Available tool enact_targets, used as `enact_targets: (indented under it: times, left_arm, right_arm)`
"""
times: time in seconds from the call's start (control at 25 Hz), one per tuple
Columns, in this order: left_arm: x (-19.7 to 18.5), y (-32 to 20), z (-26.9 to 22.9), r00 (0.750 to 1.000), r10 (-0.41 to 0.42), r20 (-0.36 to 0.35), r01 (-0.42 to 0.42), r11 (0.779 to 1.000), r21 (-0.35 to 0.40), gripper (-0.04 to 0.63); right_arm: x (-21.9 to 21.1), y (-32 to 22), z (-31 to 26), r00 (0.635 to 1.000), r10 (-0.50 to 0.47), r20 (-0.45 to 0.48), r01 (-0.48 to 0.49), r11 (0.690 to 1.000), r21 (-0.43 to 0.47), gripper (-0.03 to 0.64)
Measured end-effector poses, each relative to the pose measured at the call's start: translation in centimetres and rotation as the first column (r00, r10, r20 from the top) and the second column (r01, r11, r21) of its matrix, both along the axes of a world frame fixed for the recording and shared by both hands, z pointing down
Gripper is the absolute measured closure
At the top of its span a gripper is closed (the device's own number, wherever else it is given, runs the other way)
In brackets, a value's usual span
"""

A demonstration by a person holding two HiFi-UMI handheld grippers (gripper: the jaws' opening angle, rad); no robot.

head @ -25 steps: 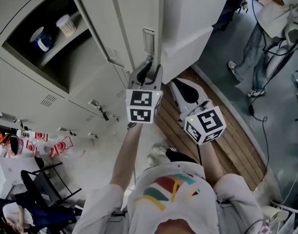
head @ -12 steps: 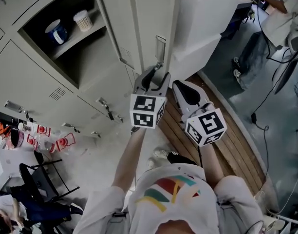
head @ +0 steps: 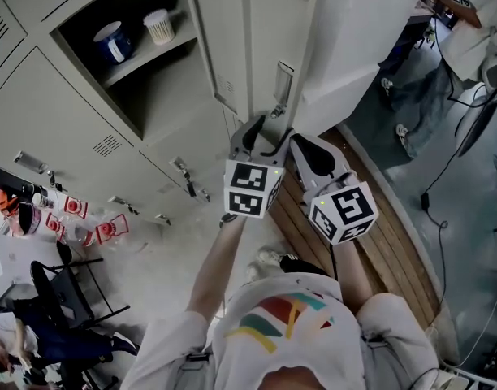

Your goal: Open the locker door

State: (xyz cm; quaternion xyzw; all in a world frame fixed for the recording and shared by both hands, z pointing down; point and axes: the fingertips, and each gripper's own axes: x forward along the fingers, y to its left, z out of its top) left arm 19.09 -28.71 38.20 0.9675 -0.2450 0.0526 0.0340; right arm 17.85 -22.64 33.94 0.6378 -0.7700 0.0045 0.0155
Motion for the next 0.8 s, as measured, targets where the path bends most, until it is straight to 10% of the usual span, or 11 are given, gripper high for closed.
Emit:
enact_targets:
  times: [0.8]
  left_arm:
    - [-9.8,-2.1,-5.6,0.981,-0.188,-0.056,0.193,0.976,0.105,0.359]
  right_arm:
    - [-4.6,-2.3,-4.5,0.998,-0.054,-0.042,0.058,0.993,0.100,0.601]
